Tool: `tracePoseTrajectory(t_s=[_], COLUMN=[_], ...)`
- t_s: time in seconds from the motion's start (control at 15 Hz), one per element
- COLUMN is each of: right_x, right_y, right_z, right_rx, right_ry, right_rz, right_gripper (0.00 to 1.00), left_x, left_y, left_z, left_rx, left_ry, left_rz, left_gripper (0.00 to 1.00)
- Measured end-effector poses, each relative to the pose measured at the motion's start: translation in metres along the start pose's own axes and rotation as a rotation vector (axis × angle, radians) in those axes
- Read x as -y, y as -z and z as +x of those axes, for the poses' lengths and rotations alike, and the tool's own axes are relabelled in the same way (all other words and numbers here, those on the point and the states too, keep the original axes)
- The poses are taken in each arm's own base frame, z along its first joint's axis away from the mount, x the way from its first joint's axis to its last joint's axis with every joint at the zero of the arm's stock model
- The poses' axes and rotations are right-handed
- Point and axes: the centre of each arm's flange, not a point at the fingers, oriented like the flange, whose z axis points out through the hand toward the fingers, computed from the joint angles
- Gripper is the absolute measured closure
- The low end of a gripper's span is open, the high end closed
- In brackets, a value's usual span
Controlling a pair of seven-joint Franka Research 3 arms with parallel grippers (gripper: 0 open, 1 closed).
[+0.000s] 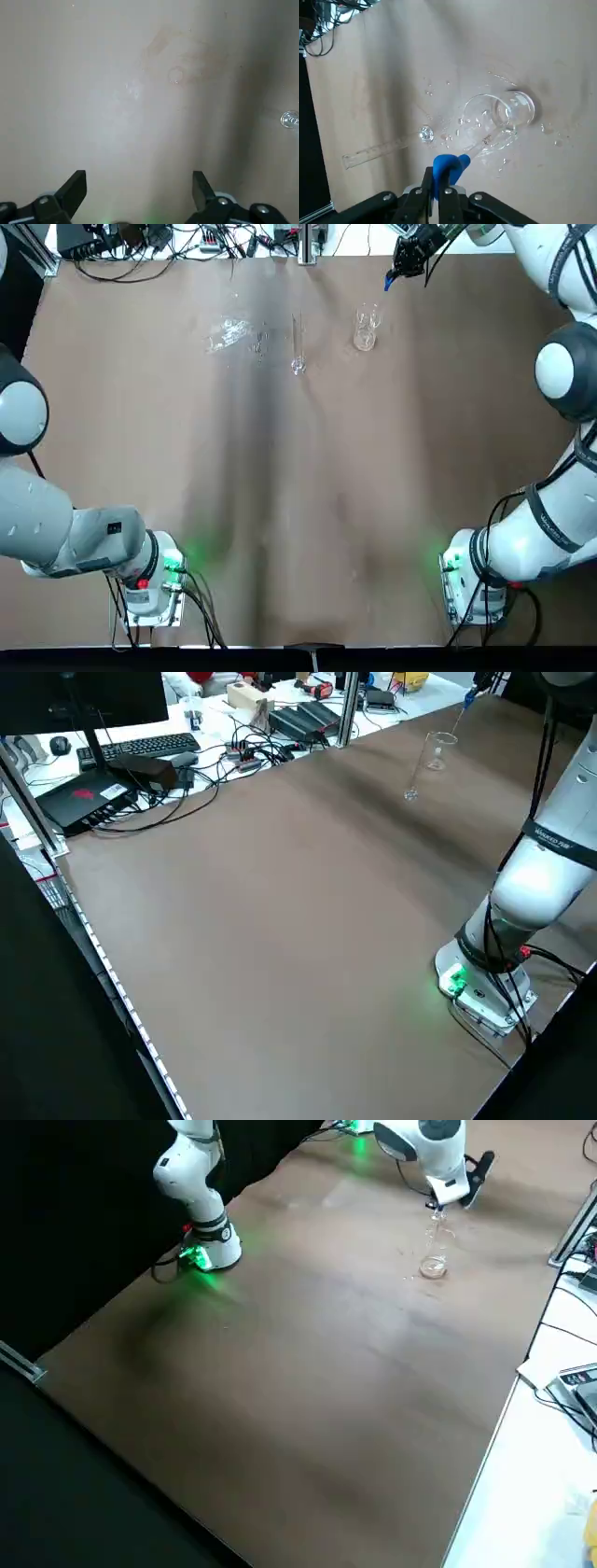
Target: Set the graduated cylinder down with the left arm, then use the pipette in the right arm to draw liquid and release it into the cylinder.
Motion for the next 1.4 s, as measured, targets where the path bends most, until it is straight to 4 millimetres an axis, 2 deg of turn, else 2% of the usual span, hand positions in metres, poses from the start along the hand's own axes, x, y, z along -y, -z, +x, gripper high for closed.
tracePoseTrajectory(t_s=[0.33,0.8,1.0,1.07,1.4], right_x=[-0.007,-0.010,-0.011,-0.011,-0.008], right_y=[-0.024,-0.034,-0.033,-0.033,-0.028], right_z=[0.005,0.006,0.007,0.008,0.011], right_rx=[-0.001,0.006,-0.002,-0.003,-0.018], right_ry=[0.003,-0.001,-0.001,0.000,0.010], right_rz=[-0.016,-0.021,-0.022,-0.022,-0.021], right_gripper=[0.93,0.93,0.89,0.82,0.37], left_x=[0.000,0.000,0.001,0.001,0.001], left_y=[0.000,0.000,0.000,0.000,0.000], left_z=[0.000,0.000,0.000,0.000,0.000], left_rx=[0.000,0.000,0.000,0.000,0.000], left_ry=[0.000,0.000,0.002,0.002,0.002], left_rz=[0.000,0.000,0.000,0.000,0.000], left_gripper=[0.00,0.00,0.00,0.00,0.00])
